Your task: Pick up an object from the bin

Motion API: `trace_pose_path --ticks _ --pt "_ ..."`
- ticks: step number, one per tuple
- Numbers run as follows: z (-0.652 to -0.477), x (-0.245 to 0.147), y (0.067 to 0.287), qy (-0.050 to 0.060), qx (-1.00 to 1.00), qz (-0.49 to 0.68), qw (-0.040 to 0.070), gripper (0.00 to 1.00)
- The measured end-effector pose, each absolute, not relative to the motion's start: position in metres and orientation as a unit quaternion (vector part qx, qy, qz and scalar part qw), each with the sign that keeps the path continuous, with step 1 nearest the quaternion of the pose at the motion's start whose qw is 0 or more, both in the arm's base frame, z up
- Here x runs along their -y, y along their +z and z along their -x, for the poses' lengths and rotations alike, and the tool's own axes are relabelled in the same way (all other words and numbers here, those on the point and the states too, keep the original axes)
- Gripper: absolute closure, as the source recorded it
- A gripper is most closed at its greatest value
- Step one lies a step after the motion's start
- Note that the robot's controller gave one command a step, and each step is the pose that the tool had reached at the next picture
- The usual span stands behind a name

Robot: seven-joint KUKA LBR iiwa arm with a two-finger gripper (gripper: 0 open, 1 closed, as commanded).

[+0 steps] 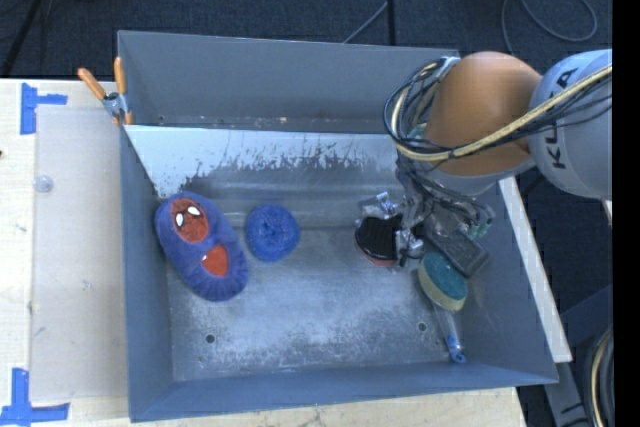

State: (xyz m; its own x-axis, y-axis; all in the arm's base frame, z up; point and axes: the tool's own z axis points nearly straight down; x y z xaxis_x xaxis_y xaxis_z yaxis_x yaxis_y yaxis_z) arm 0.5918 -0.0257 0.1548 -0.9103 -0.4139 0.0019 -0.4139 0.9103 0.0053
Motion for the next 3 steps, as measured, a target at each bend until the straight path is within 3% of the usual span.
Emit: trace_pose_path --ticks 1,2,3 --pt "-0.591 0.024 0.189 -0.004 0.978 -0.211 0.006 1.0" --pt "-0.578 0.028 0.197 0.0 0.976 -0.216 -0.007 1.0" --pt "-0.571 0.023 0.201 -0.006 0.976 -0.219 0.011 1.0"
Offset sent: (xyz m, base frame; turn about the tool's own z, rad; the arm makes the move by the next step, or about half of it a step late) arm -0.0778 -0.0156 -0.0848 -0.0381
